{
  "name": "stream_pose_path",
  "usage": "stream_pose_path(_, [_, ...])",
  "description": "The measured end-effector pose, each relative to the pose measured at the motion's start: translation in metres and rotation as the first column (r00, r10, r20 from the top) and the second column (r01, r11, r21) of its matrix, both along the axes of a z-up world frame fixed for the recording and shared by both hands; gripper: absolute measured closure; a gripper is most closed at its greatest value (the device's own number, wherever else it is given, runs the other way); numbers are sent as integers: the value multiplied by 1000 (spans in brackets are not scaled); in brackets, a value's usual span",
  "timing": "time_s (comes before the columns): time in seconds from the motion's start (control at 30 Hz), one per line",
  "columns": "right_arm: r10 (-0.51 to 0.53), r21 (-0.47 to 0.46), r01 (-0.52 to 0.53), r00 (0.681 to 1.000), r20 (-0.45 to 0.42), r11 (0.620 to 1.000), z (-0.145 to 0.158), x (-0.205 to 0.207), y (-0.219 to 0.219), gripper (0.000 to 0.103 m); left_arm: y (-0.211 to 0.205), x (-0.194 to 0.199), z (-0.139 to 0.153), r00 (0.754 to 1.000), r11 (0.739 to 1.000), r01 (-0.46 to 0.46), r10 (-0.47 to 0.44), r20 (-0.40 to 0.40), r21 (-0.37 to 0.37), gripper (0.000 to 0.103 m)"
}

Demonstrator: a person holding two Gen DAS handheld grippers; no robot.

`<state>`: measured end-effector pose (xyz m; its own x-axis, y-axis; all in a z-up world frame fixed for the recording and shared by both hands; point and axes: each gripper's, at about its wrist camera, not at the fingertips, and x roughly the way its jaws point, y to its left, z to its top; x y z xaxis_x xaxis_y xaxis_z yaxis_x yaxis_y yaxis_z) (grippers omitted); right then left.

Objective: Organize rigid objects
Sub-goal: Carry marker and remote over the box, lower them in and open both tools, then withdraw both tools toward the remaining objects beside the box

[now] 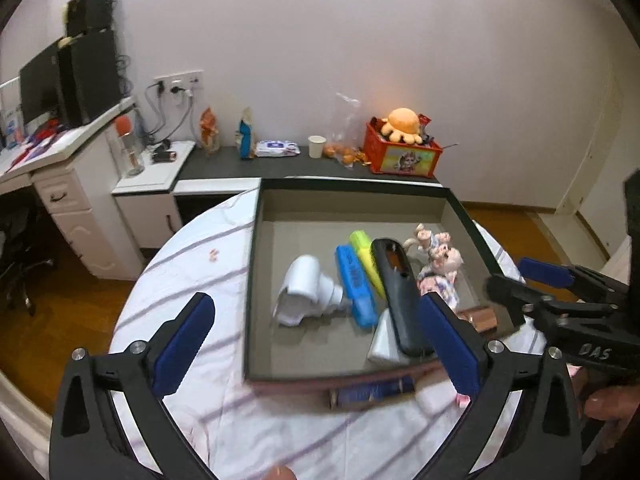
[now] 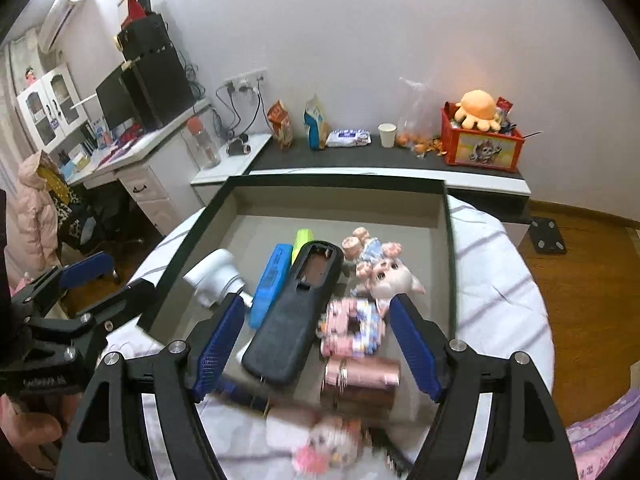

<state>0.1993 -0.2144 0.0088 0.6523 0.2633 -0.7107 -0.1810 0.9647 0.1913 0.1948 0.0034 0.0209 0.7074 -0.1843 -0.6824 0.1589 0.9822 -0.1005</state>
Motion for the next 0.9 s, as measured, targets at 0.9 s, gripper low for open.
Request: stream_pose_path(0.9, [-99,-11,98,993,-72,995,-40,-118,-36,26,-5,-101,-46,995,1000,-9,10,-96,7,0])
